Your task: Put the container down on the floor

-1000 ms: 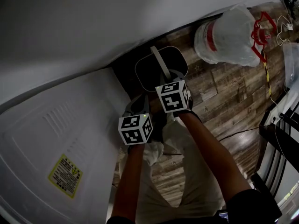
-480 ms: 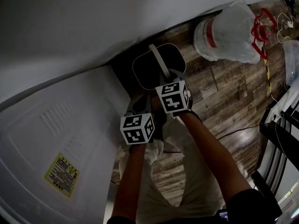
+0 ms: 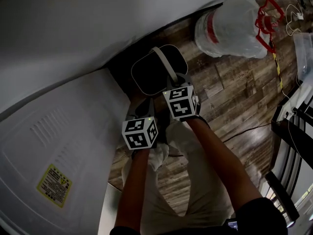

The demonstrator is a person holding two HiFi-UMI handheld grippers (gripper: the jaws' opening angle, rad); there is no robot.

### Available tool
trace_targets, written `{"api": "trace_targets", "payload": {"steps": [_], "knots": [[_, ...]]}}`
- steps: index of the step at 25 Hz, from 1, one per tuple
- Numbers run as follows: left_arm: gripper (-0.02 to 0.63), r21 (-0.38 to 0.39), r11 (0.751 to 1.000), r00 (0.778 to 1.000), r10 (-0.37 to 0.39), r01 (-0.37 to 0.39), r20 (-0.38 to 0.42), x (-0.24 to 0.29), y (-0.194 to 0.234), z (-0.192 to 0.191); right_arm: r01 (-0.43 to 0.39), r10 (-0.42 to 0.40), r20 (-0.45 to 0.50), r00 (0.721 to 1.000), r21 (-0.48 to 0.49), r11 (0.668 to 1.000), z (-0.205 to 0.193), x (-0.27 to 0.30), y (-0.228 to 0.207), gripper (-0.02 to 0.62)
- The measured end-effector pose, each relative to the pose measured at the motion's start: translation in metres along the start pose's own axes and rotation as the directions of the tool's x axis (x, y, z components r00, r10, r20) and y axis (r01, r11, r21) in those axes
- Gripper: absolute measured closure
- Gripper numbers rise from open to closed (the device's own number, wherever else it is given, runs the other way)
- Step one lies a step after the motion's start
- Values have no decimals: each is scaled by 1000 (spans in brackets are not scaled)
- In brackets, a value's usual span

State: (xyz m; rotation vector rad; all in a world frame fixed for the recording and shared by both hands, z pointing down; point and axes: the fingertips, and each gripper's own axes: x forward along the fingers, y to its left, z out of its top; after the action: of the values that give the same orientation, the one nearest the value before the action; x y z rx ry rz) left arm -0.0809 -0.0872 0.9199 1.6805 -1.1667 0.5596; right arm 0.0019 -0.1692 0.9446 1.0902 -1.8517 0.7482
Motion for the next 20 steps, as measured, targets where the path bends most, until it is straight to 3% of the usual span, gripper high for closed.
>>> {"api": "trace_targets", "payload": {"steps": [9, 20], "knots": [[592, 40, 998, 998, -35, 37, -47, 22, -25, -9, -1, 2, -21, 1000, 61, 998, -29, -1, -25, 563], [592, 51, 996, 994, -68, 72, -89, 46, -45, -13, 20, -19, -2, 1000, 136, 990, -38, 6, -56, 563]]}}
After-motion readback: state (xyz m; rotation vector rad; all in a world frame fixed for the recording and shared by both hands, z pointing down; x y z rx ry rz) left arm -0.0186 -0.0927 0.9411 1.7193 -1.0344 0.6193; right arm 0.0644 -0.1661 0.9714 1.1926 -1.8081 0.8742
